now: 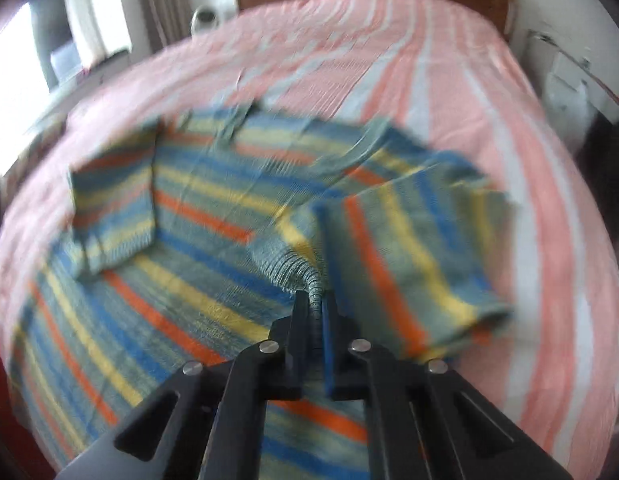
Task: Fold small clothes
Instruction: 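Grasp a sweater sleeve cuff with the right gripper and lift it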
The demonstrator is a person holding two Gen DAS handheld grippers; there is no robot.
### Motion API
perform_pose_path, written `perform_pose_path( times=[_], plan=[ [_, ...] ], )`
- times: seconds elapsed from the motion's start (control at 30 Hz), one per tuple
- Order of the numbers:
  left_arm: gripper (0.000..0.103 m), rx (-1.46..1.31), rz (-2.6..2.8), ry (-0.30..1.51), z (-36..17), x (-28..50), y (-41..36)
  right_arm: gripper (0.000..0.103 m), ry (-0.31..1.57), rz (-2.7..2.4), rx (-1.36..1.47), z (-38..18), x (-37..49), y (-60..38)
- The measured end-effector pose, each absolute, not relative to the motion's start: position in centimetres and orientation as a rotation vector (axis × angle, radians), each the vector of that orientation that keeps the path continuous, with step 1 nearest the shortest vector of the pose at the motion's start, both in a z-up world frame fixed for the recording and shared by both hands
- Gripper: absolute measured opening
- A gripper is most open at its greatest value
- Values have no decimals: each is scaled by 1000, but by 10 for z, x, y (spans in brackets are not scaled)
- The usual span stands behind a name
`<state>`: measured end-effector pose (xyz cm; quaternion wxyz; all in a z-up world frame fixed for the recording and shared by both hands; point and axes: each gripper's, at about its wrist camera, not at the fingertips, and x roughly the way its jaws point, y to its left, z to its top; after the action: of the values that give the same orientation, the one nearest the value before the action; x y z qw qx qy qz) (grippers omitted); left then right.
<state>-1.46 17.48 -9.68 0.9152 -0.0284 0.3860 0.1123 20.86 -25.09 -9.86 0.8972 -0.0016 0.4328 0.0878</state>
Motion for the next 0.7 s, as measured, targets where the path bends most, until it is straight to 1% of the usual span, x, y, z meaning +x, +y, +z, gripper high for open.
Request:
perform_pose_path(
  times=[0.07, 0.17, 0.27, 0.37, 0.5, 0.7],
  plan=[
    [80, -74, 239, 794, -97, -16, 178, 6, 847, 125, 43, -78, 197, -282],
    [80, -96, 246, 784, -95, -19, 182, 6, 771, -21, 148, -49, 173, -354],
    [80, -97, 253, 795, -97, -16, 182, 6, 756, -176, 219, -43, 144, -422],
    [80, -73, 260, 814, -102, -11, 175, 6, 793, -272, 304, -64, 119, -466],
    [80, -18, 276, 804, -102, -14, 167, 5, 830, -340, 418, -102, 93, -492],
    [80, -26, 296, 818, -104, -14, 172, 4, 868, -451, 446, -138, 77, -512]
  ],
)
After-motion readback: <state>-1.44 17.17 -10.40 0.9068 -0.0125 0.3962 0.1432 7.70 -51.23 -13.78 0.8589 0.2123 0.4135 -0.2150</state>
